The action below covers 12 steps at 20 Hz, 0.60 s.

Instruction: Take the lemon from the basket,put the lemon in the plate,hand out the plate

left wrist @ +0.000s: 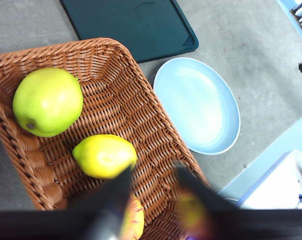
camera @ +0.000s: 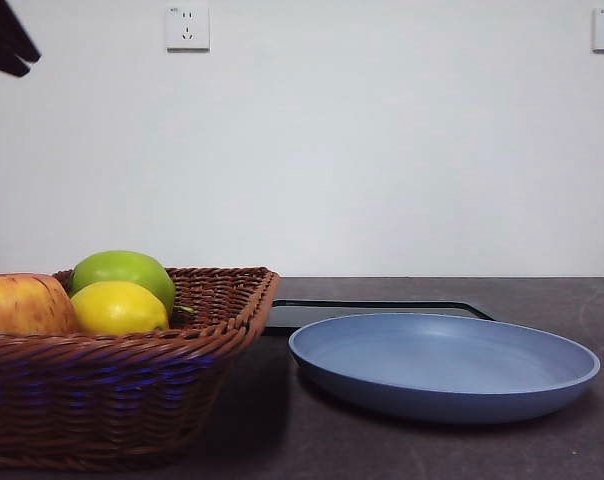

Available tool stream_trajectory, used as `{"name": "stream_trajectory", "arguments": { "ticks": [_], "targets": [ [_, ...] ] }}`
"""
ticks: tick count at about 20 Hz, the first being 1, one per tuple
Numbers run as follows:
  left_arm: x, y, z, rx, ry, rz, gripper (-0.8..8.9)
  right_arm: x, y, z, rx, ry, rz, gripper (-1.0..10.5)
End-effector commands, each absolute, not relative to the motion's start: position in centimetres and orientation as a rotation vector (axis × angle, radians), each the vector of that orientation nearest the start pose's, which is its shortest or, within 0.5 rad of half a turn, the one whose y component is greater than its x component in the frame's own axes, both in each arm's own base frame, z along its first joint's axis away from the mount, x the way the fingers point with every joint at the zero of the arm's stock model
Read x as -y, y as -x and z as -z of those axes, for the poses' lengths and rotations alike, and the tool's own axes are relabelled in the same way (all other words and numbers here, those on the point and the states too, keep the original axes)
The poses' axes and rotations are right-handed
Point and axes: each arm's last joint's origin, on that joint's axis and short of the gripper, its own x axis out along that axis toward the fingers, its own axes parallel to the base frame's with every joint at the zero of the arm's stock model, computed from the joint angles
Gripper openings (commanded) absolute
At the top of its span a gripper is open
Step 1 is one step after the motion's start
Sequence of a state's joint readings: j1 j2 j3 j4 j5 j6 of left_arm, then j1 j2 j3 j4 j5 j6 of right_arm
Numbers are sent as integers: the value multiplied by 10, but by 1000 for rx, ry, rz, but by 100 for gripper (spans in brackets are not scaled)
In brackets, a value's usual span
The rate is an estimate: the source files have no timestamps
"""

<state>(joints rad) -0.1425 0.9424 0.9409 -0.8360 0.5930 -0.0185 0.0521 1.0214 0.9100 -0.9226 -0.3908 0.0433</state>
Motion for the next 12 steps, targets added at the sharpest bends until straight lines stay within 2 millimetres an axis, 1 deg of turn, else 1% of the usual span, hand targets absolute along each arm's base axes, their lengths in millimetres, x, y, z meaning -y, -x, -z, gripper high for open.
{"name": "stream_trajectory", "arguments": {
  "ticks": [1,6,12],
  "targets": [
    [42,-170,-313,-817,189,672,311,-22,-189,-279,-1045,-205,-390,286],
    [45,-171,-315,-796,191,696,312,-31,-213,-257,-1137,-197,-414,286],
    [49,-170,-316,-790,190,713,324,-47,-251,-214,-1240,-187,-435,285]
  ]
}}
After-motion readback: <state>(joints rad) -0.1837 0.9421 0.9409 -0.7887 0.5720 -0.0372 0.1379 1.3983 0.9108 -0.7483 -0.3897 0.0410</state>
